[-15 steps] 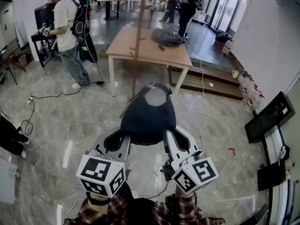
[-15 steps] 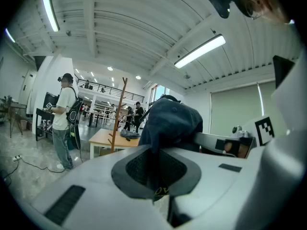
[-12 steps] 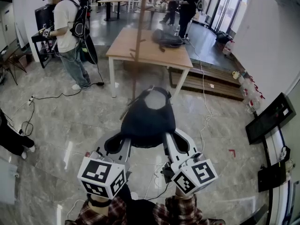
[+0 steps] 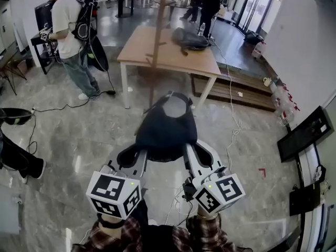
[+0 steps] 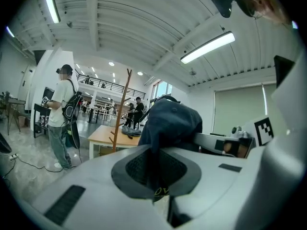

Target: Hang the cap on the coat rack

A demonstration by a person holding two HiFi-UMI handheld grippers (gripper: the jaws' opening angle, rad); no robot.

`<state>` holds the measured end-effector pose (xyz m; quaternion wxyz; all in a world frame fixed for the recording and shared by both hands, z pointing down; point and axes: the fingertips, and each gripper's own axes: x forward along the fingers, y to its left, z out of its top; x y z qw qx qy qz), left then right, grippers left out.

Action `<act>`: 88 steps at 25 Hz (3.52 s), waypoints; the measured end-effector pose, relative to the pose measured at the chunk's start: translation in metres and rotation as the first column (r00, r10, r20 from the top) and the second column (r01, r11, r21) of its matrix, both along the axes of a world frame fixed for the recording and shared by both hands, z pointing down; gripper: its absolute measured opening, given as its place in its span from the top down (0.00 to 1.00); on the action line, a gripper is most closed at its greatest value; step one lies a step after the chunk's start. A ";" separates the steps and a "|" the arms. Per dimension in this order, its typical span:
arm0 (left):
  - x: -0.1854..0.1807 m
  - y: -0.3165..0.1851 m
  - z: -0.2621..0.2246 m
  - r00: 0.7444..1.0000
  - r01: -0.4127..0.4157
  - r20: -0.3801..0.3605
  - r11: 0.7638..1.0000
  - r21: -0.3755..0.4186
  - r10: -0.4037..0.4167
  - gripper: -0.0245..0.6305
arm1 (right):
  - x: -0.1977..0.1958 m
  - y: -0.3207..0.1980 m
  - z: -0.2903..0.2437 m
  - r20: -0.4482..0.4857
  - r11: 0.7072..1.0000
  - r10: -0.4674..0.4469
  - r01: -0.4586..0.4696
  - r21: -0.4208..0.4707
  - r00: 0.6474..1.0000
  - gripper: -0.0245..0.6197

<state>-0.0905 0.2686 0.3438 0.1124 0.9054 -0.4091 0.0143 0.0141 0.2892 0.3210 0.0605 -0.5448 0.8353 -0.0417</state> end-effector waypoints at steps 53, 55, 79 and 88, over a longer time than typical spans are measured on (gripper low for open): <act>0.137 -0.555 -0.031 0.999 0.022 -0.044 0.999 -0.026 -0.023 0.93 | 0.139 -0.568 -0.028 0.002 0.998 -0.061 0.061 -0.018 0.998 0.93; 0.142 -0.563 -0.030 0.999 0.026 -0.041 0.999 -0.032 -0.027 0.93 | 0.144 -0.577 -0.027 0.004 0.998 -0.066 0.066 -0.025 0.998 0.93; 0.176 -0.563 -0.111 0.984 -0.179 -0.002 0.976 0.128 0.181 0.93 | 0.174 -0.577 -0.095 0.130 0.989 -0.139 0.132 0.060 0.982 0.93; 0.131 -0.567 -0.172 0.993 -0.118 0.013 0.960 0.253 0.119 0.93 | 0.135 -0.588 -0.149 0.106 0.959 -0.231 0.208 0.193 0.967 0.93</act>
